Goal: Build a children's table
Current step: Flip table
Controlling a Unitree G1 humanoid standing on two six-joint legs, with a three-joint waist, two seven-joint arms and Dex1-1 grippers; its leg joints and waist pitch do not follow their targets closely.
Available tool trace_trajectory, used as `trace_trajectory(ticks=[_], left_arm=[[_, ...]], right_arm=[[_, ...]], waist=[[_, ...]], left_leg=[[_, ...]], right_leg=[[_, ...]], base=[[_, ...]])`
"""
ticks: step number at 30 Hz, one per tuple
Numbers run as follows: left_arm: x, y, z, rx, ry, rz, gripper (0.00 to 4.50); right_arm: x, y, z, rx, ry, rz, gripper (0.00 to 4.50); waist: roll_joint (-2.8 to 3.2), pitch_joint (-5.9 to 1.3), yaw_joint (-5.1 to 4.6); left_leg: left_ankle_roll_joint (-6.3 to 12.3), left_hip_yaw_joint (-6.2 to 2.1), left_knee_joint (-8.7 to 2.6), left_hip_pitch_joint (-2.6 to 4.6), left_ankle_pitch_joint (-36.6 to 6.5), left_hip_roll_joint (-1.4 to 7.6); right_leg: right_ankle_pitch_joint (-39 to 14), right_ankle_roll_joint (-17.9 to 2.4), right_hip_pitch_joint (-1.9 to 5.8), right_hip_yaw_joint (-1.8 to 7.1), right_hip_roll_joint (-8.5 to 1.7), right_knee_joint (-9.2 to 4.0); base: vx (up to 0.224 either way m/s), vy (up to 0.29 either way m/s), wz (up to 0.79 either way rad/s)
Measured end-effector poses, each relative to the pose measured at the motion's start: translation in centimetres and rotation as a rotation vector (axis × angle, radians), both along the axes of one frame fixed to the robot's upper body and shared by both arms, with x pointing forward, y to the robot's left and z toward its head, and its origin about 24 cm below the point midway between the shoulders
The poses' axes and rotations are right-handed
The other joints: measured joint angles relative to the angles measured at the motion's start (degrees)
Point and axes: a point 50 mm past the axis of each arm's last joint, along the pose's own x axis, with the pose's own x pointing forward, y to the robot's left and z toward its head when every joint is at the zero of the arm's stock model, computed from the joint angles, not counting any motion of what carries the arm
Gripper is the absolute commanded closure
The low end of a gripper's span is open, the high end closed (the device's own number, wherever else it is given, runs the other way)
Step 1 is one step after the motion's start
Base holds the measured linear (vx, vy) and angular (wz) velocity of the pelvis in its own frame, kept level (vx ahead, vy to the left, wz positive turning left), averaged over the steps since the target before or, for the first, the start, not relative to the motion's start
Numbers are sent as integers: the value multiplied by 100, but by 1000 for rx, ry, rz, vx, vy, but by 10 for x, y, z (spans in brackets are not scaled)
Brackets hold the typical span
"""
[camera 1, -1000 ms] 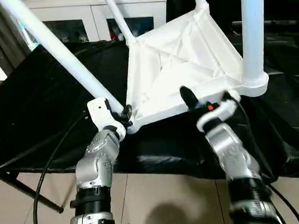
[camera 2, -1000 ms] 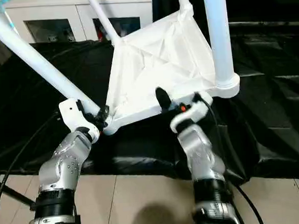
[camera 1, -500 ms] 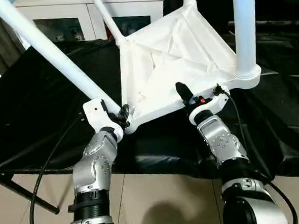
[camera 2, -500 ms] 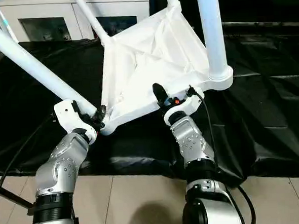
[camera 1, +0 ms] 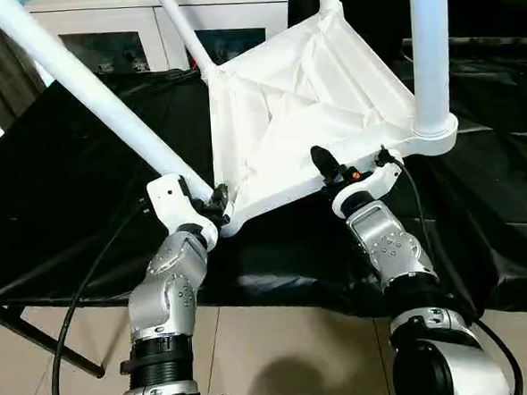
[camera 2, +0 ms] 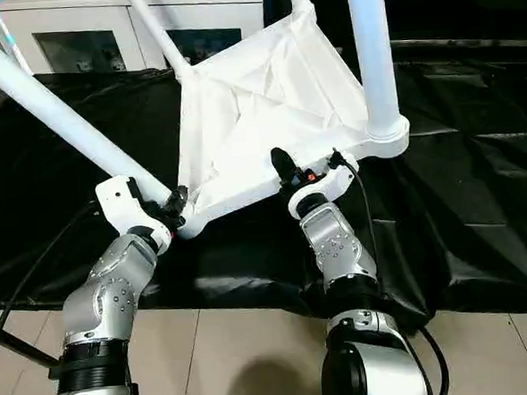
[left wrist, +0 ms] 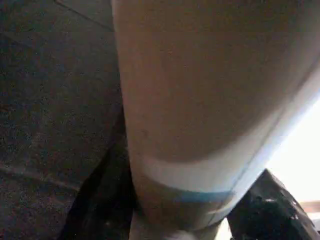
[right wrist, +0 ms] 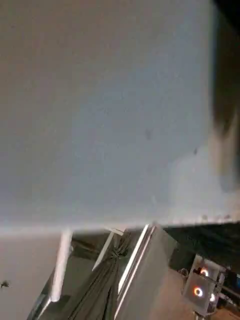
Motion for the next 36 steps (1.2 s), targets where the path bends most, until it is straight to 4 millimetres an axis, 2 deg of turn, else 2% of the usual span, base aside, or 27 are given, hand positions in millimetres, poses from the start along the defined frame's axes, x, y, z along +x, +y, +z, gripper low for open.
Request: trace_trajectory(ticks=[2,4,7,13,16,19,21,26,29,30,33,36], left_arm=[[-1,-4,-1,-56,12,-34,145],[-1,-4,-1,-75,15,-39,145],[-3,-4,-2,-102,23,-49,109],[-10,-2,-10,-135,64,-80,63],[-14,-3,-10,-146,71,-107,42],[-22,11,-20,-127,110,-70,16],[-29,20,-25,-112,131,-50,4],[-39,22,-23,-10,130,-111,0],[-47,20,-22,201,94,-237,0],[-48,18,-19,293,59,-295,0],[-48,7,-5,415,-58,-395,0],[-50,-9,9,453,-156,-475,0]], right_arm=[[0,-8,-3,3,16,-26,242],[0,-9,-4,7,20,-31,242],[0,-12,-3,0,15,-43,245],[3,-24,2,-20,7,-79,246],[6,-39,10,-49,2,-128,246],[9,-64,26,-92,-32,-224,246],[9,-81,35,-113,-50,-289,247],[6,-98,46,-211,-65,-340,247],[2,-105,53,-317,-82,-331,247],[1,-106,56,-350,-92,-325,247],[1,-104,62,-395,-101,-309,247],[2,-99,65,-427,-107,-284,247]], waist=[[-3,1,32],[2,-1,29],[0,0,45],[-1,0,133],[3,2,228],[3,2,330],[3,2,351],[6,0,314],[7,0,301],[12,-3,285],[15,-5,202],[15,-5,142]], left_leg=[[0,0,2,-3,0,0],[2,7,2,-3,2,0],[3,8,2,-3,2,1],[2,13,3,-7,2,2],[-5,24,3,-17,5,5],[-4,35,4,-23,6,6],[-4,40,8,-37,6,7],[-4,54,15,-65,8,10],[-8,58,14,-69,11,20],[-8,60,13,-68,11,21],[-14,65,13,-64,15,21],[-15,70,14,-63,21,20]], right_leg=[[0,0,0,-3,-1,0],[1,0,-1,0,-5,0],[0,0,0,-2,-5,0],[4,2,0,-5,-8,1],[5,4,-1,-13,-13,1],[12,16,-1,-11,-17,-5],[17,27,-4,-7,-18,-9],[29,47,-46,5,-19,-1],[31,50,-59,8,-10,2],[31,51,-63,13,-8,3],[38,49,-63,19,-8,5],[48,45,-65,24,-9,6]], base=[[0,0,0],[0,0,0],[0,0,0],[0,0,0],[0,0,0],[0,0,0],[0,0,0],[0,0,0],[0,0,0],[0,0,0],[0,0,0],[0,0,0]])
